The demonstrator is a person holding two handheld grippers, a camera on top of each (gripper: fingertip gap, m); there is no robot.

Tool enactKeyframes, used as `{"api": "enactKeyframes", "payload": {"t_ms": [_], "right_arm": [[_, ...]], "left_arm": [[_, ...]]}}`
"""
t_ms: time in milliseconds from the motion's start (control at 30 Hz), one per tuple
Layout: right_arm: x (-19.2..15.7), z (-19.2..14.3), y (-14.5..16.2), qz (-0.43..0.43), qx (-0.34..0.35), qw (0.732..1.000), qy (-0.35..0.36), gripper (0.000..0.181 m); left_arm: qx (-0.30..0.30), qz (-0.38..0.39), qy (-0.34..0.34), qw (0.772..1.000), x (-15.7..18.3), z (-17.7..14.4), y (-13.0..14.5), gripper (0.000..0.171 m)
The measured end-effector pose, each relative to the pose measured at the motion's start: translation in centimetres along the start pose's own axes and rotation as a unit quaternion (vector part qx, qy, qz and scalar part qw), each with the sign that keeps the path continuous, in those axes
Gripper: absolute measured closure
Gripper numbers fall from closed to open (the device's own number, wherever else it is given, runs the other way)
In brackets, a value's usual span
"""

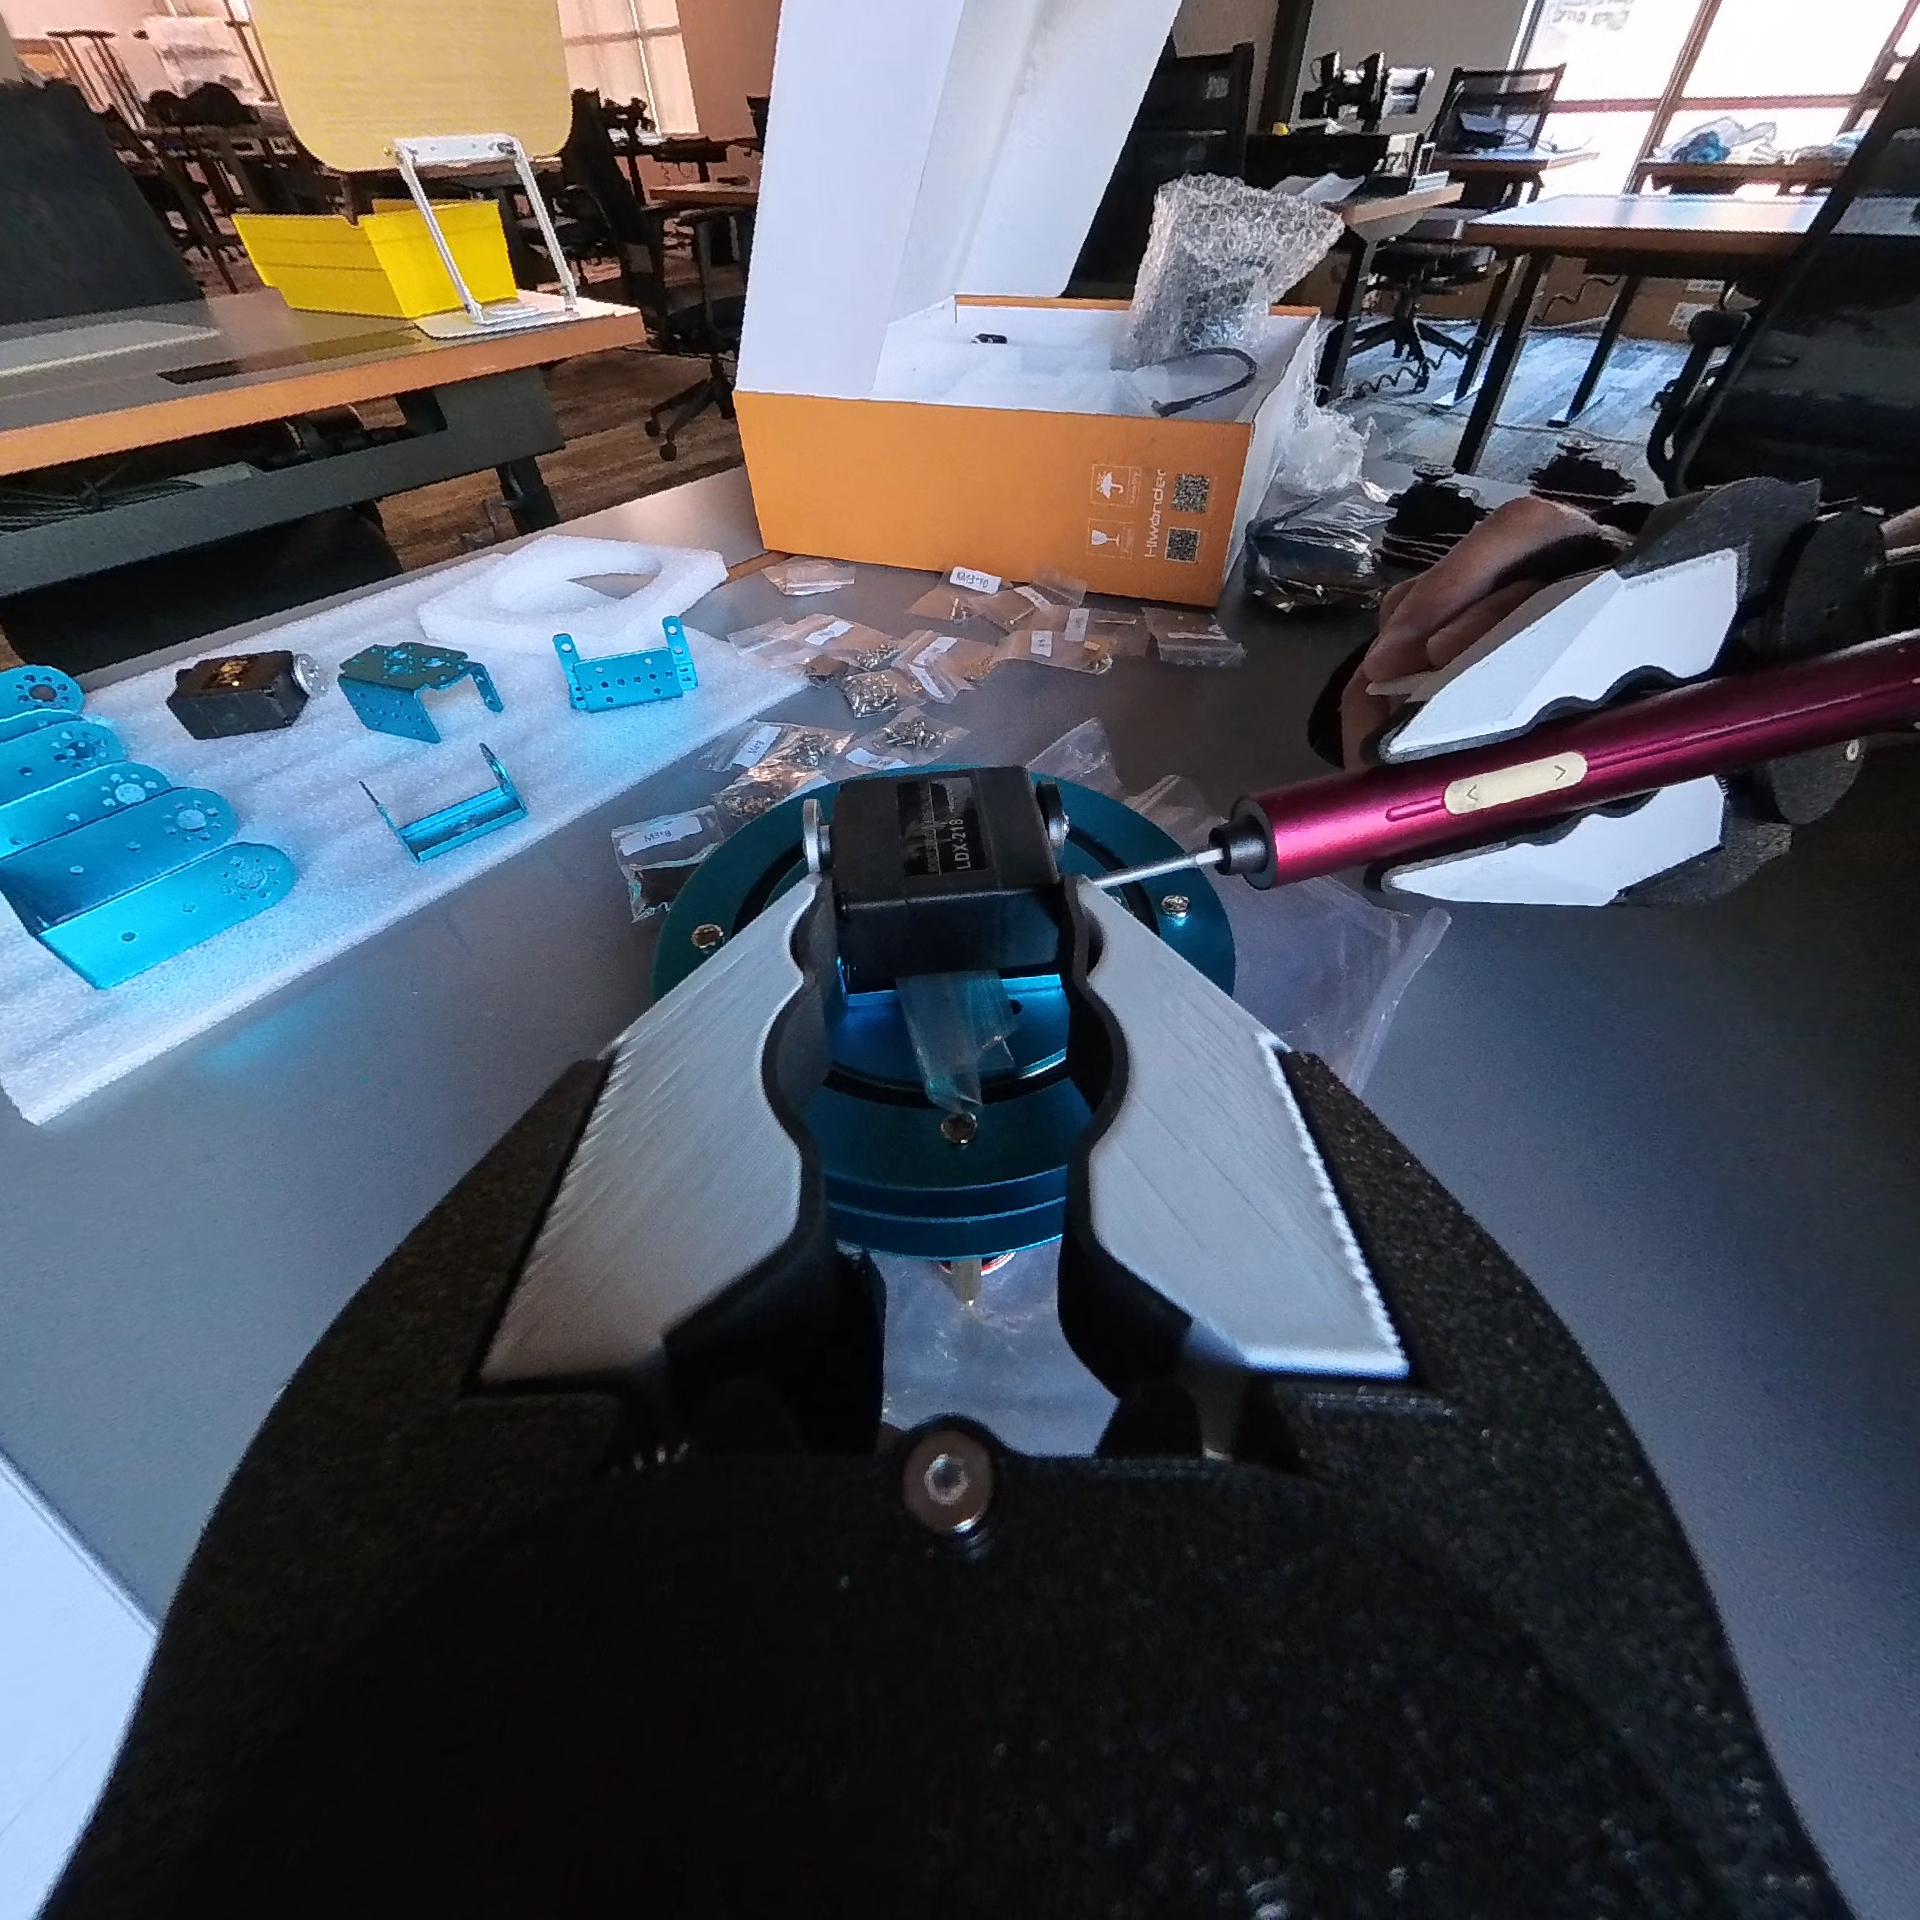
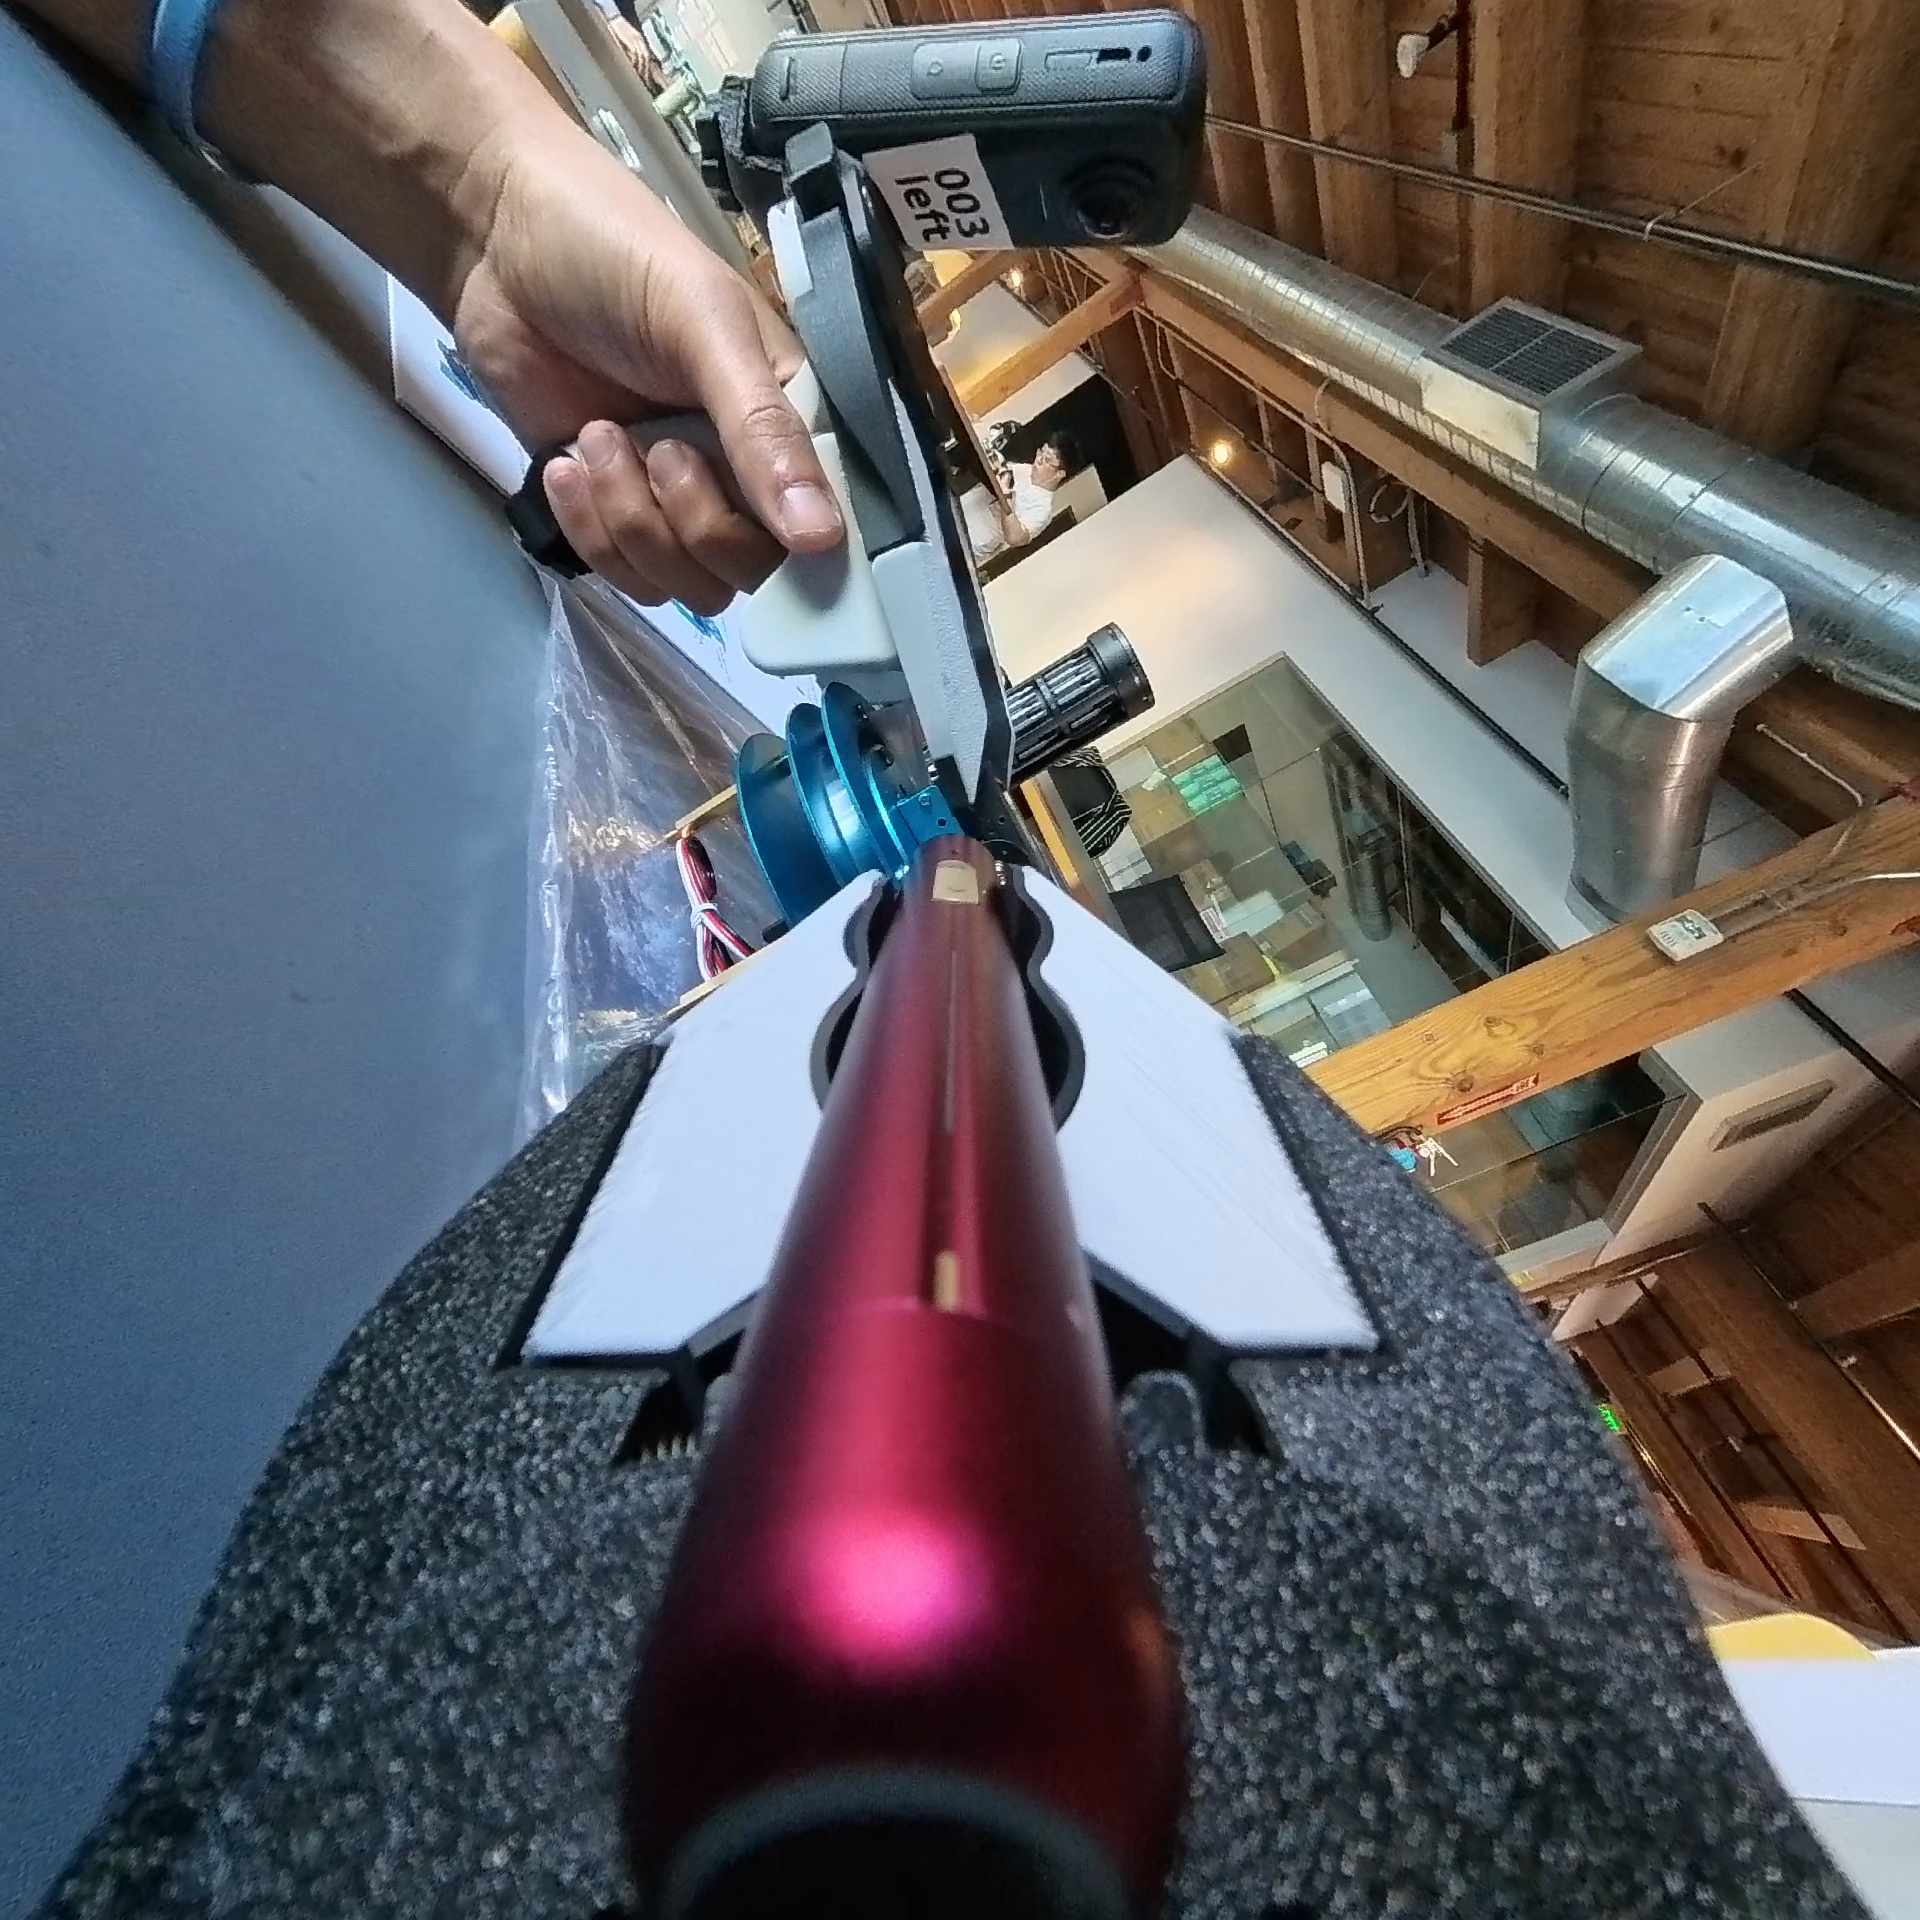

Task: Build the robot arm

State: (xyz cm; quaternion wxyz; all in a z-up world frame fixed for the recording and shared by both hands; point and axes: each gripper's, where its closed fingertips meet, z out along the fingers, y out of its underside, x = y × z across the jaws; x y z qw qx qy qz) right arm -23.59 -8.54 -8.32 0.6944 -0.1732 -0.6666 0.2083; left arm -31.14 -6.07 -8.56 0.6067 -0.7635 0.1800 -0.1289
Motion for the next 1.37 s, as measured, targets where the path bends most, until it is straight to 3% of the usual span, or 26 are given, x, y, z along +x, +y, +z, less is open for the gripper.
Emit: {"api": "enactKeyframes", "payload": {"t_ms": [633, 900, 1367], "right_arm": [[0.3, 0.0, 0.1, -0.006, -0.002, 1.000, 0.010, 0.159], [0.7, -0.1, 0.2, 0.046, -0.002, 0.999, -0.001, 0.158], [-0.2, -0.6, 0.2, 0.082, -0.010, 0.996, -0.036, 0.159]], "left_arm": [[-0.001, 0.008, -0.005, 1.000, 0.0, 0.0, 0.0, 0.130], [-0.009, 0.052, -0.026, 0.998, 0.2, 0.0, 0.5, 0.123], [-0.011, 0.052, -0.033, 0.998, 0.2, -0.1, 0.6, 0.126]]}}
